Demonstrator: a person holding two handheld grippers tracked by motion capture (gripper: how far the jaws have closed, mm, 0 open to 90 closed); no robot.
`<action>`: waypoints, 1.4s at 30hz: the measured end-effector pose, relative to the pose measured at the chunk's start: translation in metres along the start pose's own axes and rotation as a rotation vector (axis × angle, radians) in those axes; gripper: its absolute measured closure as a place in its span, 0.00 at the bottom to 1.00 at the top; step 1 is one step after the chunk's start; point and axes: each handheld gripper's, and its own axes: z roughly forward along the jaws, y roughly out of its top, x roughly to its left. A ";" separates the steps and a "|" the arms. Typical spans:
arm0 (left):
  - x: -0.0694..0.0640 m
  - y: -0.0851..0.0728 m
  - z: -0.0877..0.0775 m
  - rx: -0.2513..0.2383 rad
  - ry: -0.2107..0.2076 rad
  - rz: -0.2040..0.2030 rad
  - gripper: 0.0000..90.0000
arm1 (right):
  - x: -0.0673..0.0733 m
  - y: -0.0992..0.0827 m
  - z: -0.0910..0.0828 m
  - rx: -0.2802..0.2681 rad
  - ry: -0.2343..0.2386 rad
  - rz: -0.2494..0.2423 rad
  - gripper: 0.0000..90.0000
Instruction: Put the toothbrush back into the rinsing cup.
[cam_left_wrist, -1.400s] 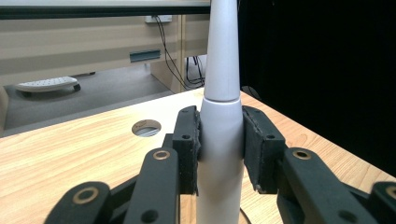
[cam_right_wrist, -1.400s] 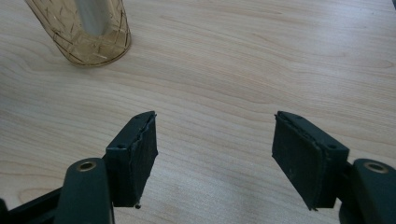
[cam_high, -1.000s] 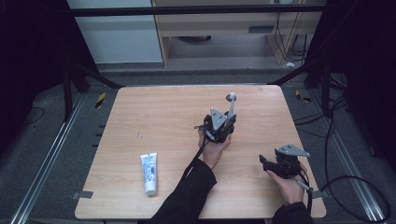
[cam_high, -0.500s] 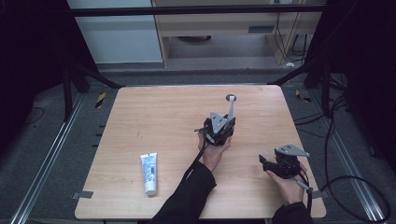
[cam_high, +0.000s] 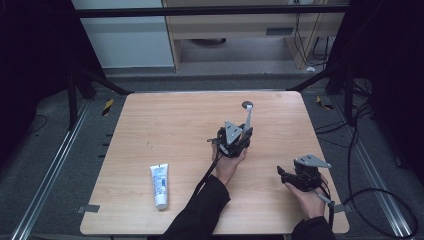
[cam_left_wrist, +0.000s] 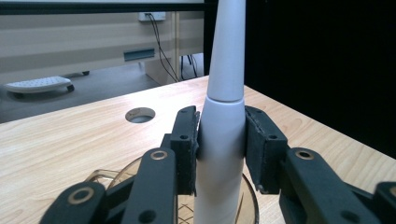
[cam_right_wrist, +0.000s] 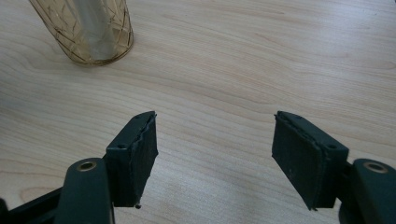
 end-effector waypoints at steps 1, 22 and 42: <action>0.000 -0.002 0.000 0.011 -0.001 0.009 0.70 | 0.000 0.000 0.000 0.000 0.000 0.000 0.34; 0.003 -0.004 -0.009 0.022 -0.010 0.046 0.63 | 0.000 0.000 0.000 0.002 -0.002 0.004 0.34; 0.005 0.000 -0.032 0.066 -0.014 0.114 0.54 | 0.000 0.001 -0.001 -0.004 -0.010 -0.003 0.34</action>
